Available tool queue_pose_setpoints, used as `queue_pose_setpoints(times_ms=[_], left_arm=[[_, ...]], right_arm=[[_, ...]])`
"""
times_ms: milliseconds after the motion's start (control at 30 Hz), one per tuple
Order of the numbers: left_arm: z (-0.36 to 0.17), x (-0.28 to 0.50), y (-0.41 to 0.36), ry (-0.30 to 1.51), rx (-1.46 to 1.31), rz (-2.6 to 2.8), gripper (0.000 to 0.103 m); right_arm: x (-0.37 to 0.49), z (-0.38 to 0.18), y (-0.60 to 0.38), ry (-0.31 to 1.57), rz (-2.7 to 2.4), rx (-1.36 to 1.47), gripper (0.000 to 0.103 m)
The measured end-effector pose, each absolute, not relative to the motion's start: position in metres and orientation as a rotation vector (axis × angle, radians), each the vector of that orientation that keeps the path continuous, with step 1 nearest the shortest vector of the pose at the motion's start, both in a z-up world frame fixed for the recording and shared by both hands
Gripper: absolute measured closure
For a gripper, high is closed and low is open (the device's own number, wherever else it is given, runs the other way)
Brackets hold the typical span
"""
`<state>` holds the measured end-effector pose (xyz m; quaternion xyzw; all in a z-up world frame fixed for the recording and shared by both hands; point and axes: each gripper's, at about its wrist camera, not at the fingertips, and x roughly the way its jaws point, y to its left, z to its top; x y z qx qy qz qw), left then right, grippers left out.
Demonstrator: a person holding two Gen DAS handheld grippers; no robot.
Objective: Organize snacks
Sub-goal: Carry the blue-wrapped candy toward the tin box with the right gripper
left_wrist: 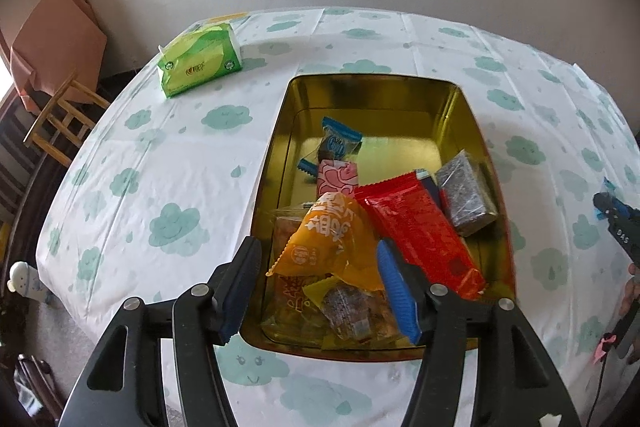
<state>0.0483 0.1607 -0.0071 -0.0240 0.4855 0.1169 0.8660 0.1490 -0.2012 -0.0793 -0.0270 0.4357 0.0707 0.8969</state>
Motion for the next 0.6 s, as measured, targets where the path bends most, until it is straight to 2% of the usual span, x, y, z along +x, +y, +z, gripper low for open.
queue_pose_setpoints(times_ms=[167, 533, 600], left_arm=[[0.002, 0.042, 0.159, 0.987, -0.048, 0.237, 0.039], [0.004, 0.030, 0.166, 0.982, -0.055, 0.240, 0.037], [0.004, 0.027, 0.168, 0.983, -0.054, 0.247, 0.034]], right_arm=[[0.149, -0.079, -0.201, 0.903, 0.146, -0.057, 0.072], [0.149, -0.079, -0.201, 0.903, 0.146, -0.058, 0.072], [0.149, -0.079, -0.201, 0.903, 0.147, -0.058, 0.072]])
